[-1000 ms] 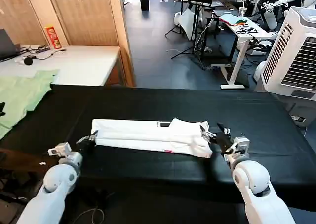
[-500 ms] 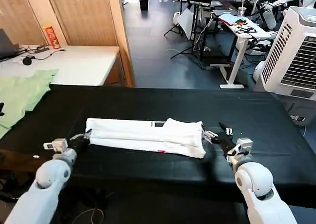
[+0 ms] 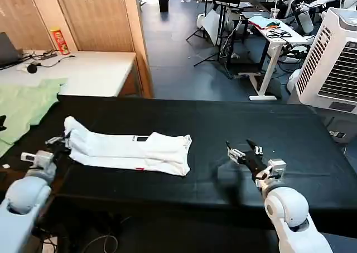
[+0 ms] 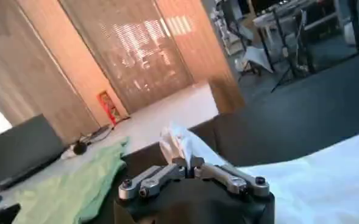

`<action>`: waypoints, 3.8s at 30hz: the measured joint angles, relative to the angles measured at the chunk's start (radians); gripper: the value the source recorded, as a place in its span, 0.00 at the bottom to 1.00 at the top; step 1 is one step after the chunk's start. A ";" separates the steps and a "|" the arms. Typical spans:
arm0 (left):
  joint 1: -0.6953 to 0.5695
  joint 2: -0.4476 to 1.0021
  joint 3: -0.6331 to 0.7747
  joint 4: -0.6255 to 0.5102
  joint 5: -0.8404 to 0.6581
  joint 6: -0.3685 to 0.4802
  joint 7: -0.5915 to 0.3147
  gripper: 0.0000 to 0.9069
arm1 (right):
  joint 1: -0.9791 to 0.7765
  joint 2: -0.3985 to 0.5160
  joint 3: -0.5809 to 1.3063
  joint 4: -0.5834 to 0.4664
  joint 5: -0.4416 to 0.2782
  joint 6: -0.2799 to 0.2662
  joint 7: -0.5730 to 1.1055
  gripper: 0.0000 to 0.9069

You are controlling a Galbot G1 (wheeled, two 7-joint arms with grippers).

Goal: Fold and organize the clothes.

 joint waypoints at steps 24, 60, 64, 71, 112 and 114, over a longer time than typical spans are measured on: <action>-0.039 -0.338 0.367 -0.254 -0.060 0.099 -0.091 0.00 | -0.043 0.025 0.013 0.012 -0.025 0.003 -0.001 0.97; -0.089 -0.493 0.356 -0.180 -0.161 -0.020 -0.035 0.97 | 0.044 0.003 -0.163 -0.044 -0.026 0.000 -0.033 0.97; -0.063 -0.415 0.293 -0.187 -0.124 -0.039 -0.034 0.97 | 0.115 0.021 -0.258 -0.080 -0.026 -0.004 -0.047 0.97; 0.003 -0.361 0.193 -0.202 -0.094 -0.050 -0.033 0.97 | 0.262 0.071 -0.422 -0.166 -0.066 -0.026 -0.011 0.97; -0.039 -0.411 0.073 0.006 -0.525 0.010 -0.004 0.97 | 0.037 0.119 -0.211 0.013 -0.170 0.020 0.038 0.97; -0.038 -0.410 0.071 0.010 -0.541 0.014 -0.004 0.97 | 0.036 0.119 -0.210 0.015 -0.170 0.021 0.037 0.97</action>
